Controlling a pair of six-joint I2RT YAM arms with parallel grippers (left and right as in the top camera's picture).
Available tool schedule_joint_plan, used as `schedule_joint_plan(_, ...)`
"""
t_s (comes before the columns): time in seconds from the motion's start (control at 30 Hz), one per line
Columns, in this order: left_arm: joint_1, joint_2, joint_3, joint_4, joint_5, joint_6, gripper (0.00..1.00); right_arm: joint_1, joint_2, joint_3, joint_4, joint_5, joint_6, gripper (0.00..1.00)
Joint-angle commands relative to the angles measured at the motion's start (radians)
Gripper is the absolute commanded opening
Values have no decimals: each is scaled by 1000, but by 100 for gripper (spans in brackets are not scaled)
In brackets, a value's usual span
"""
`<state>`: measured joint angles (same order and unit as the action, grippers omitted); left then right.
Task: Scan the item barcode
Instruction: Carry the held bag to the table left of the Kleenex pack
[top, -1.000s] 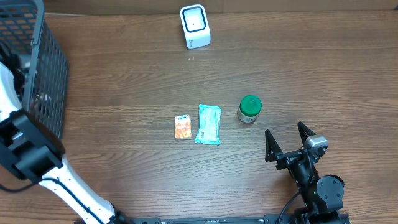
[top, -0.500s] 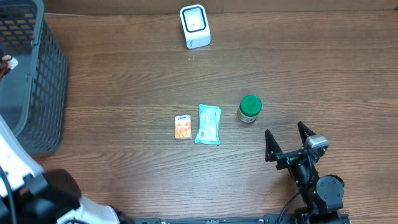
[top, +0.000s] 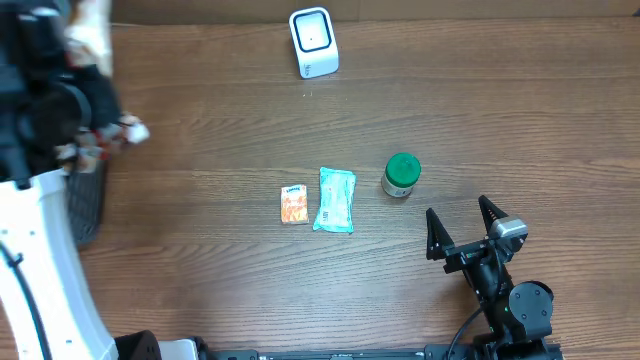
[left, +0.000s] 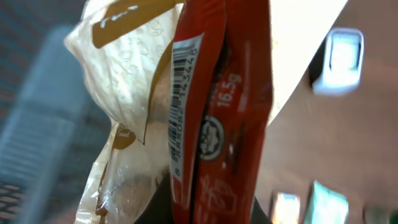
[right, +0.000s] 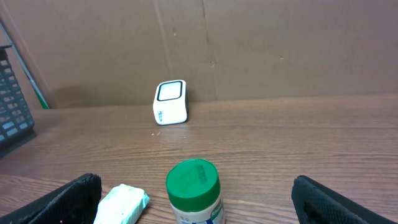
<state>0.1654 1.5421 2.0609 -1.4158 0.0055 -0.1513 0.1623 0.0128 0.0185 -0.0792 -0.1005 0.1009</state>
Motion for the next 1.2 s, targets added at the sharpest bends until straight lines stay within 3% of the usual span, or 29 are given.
schedule_joint_plan(0.0, -97, 21, -101, -2, -56, -10, 4, -5, -6, -10, 4, 2, 4, 100)
schedule_joint_plan(0.2, -252, 22, -426, 92, -61, -35, 4, -5, -6, -10, 4, 2, 4, 100)
schedule_joint_plan(0.5, -372, 22, -874, 383, -61, -112, 4, -5, -6, -10, 4, 2, 4, 100)
schedule_joint_plan(0.73, -419, 22, -1046, 555, -61, -116, 4, -5, -6, -10, 4, 2, 4, 100)
schedule_joint_plan(0.87, -419, 22, -1060, 569, -61, -115, 5, -5, -6, -10, 4, 2, 4, 100)
schedule_joint_plan(0.9, -419, 22, -1060, 569, -61, -115, 8, -5, -6, -10, 4, 2, 4, 100)
schedule_joint_plan(1.03, -420, 23, -1060, 570, -61, -115, 41, -5, -6, -10, 4, 2, 4, 100)
schedule_joint_plan(1.13, -420, 23, -1060, 576, -61, -115, 54, -5, -6, -10, 4, 2, 4, 100)
schedule_joint_plan(1.17, -420, 22, -1060, 576, -61, -115, 64, -5, -6, -10, 4, 2, 4, 100)
